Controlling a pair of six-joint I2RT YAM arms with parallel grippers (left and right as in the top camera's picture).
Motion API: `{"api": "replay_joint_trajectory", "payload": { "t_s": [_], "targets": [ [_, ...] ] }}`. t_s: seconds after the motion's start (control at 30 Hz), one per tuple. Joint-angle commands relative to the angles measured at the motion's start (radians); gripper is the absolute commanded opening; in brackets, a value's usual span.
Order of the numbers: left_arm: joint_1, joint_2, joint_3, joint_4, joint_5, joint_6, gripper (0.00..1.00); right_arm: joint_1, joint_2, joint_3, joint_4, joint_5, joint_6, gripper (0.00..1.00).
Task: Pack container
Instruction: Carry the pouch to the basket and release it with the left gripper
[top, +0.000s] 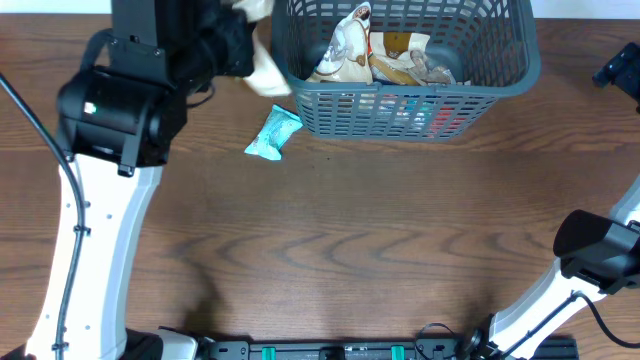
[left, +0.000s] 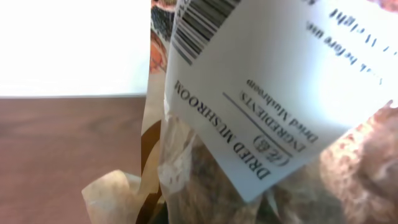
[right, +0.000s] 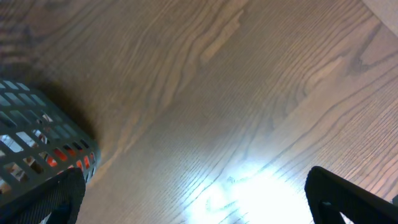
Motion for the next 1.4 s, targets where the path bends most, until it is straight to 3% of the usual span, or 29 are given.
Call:
{"api": "replay_joint_trajectory", "payload": {
  "t_s": [0.0, 0.23, 0.47, 0.67, 0.73, 0.83, 0.9, 1.13, 1.27, 1.37],
  "targets": [
    [-0.061, 0.059, 0.007, 0.069, 0.011, -0.022, 0.06, -0.004, -0.001, -0.002, -0.003, 0.018, -0.011, 0.99],
    [-0.175, 0.199, 0.007, 0.301, 0.010, -0.044, 0.06, -0.004, -0.001, -0.002, -0.003, 0.018, -0.012, 0.99],
    [-0.192, 0.318, 0.006, 0.410, 0.010, -0.043, 0.06, -0.004, -0.001, -0.002, -0.003, 0.018, -0.011, 0.99],
    [-0.191, 0.397, 0.006, 0.415, 0.010, -0.043, 0.17, -0.004, -0.001, -0.002, -0.003, 0.018, -0.011, 0.99],
    [-0.191, 0.411, 0.006, 0.412, 0.010, -0.043, 0.31, -0.004, -0.001, -0.002, -0.003, 0.018, -0.011, 0.99],
    [-0.191, 0.415, 0.006, 0.412, 0.010, -0.043, 0.41, -0.004, -0.001, -0.002, -0.003, 0.018, -0.011, 0.99],
    [-0.191, 0.411, 0.006, 0.417, 0.010, -0.043, 0.57, -0.004, -0.001, -0.002, -0.003, 0.018, -0.011, 0.99],
    [-0.191, 0.358, 0.007, 0.411, 0.010, -0.043, 0.64, -0.004, -0.001, -0.002, -0.003, 0.018, -0.011, 0.99],
    [-0.180, 0.230, 0.006, 0.369, 0.010, -0.043, 0.65, -0.004, -0.001, -0.002, -0.003, 0.018, -0.011, 0.99],
    [-0.156, 0.108, 0.006, 0.242, 0.001, -0.036, 0.77, -0.004, -0.001, -0.002, -0.003, 0.018, -0.011, 0.99]
  ]
}}
